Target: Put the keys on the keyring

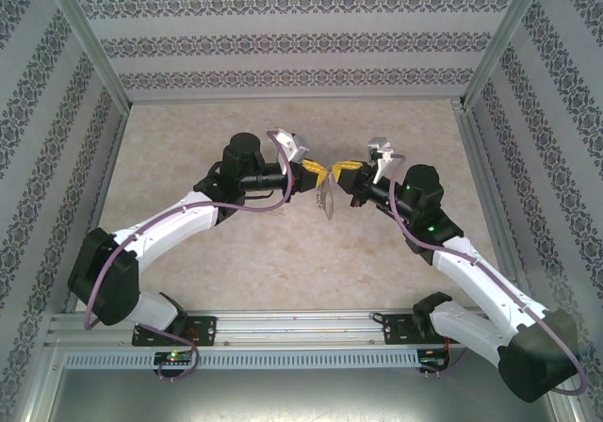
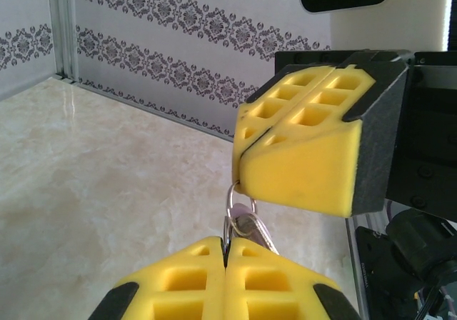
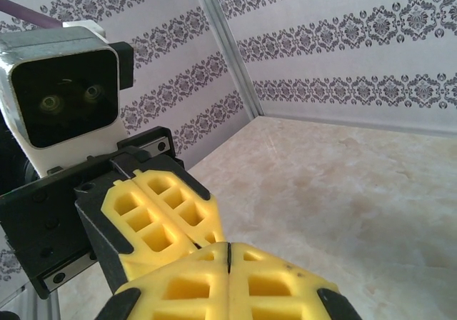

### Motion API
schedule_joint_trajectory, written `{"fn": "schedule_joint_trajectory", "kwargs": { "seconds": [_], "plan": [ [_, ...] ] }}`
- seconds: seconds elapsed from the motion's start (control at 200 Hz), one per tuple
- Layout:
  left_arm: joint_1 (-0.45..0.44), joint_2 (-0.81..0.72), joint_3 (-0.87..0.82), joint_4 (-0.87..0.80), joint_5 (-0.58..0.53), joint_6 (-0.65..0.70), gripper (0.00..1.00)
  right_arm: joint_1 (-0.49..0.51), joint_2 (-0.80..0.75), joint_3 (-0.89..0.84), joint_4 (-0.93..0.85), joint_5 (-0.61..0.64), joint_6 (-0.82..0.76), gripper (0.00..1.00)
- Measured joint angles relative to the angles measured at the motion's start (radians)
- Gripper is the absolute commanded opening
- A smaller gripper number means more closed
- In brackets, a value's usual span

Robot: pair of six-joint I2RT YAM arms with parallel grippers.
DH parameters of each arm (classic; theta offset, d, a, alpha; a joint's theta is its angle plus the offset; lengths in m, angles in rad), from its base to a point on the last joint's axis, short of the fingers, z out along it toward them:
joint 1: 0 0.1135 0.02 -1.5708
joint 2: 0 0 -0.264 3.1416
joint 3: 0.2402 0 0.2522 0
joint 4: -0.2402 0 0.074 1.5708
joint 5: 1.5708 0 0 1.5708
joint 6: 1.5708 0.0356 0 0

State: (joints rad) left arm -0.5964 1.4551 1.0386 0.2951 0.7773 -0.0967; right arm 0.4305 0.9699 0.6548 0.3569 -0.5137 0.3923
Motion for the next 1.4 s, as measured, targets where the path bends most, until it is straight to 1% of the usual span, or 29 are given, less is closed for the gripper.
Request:
{"fn": "schedule_joint_trajectory", "kwargs": {
  "seconds": [0.774, 1.114, 1.399],
  "plan": [
    [-0.006, -0.002, 0.0, -0.004, -0.022, 0.007, 0.0, 0.003, -0.002, -0.011, 0.0, 0.027, -0.004, 0.0],
    [-0.006, -0.01, 0.0, -0.002, -0.027, 0.006, 0.0, -0.023, -0.014, -0.025, 0.0, 0.027, -0.004, 0.0],
    [-0.006, -0.025, -0.002, 0.027, -0.038, 0.003, 0.0, -0.023, -0.014, -0.03, 0.004, 0.026, -0.003, 0.0]
  ]
}}
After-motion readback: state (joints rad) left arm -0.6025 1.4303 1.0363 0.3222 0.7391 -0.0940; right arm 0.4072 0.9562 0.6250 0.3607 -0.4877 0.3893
